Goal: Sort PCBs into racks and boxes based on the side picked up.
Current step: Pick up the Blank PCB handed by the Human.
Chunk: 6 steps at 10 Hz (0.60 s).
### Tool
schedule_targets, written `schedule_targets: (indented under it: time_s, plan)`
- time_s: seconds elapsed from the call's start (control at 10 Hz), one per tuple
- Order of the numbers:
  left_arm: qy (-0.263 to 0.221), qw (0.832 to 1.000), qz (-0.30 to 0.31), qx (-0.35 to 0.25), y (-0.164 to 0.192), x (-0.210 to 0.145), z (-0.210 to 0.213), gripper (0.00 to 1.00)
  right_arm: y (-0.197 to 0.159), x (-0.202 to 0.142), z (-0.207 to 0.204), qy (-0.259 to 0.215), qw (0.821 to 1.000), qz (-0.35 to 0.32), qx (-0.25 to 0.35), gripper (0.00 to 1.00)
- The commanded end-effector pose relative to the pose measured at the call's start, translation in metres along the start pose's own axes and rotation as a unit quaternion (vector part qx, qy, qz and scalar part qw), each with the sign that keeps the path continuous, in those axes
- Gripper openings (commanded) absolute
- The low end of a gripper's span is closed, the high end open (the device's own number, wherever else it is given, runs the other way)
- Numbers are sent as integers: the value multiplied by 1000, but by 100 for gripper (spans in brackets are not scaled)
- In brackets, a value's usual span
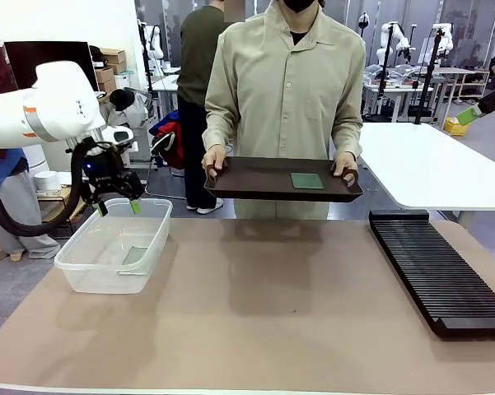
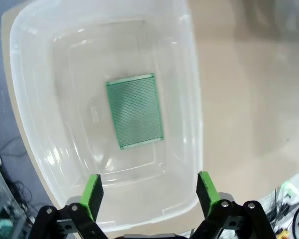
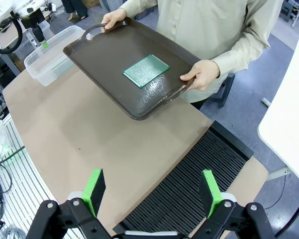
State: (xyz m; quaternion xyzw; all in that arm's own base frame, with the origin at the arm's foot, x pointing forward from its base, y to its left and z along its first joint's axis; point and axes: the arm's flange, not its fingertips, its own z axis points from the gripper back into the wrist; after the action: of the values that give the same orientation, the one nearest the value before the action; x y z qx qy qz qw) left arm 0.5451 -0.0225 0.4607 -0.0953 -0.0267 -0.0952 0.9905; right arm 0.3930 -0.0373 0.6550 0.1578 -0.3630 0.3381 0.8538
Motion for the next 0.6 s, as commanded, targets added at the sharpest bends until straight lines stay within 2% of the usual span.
schedule_targets:
  time_s: [0.0,0.1,0.2,0.5]
  plan:
    - [6,994,-67,-82,16,-11,34,100,0,-2,-1,1,1000,2,5,100]
    - [-15,988,-106,-106,18,-12,54,100,0,-2,-1,1,1000,2,5,100]
    - [-33,984,-140,-106,22,-14,76,100,0,-2,-1,1,1000,2,5,100]
    - [-135,961,-225,-85,7,-22,133,100,0,-2,-1,1,1000,2,5,100]
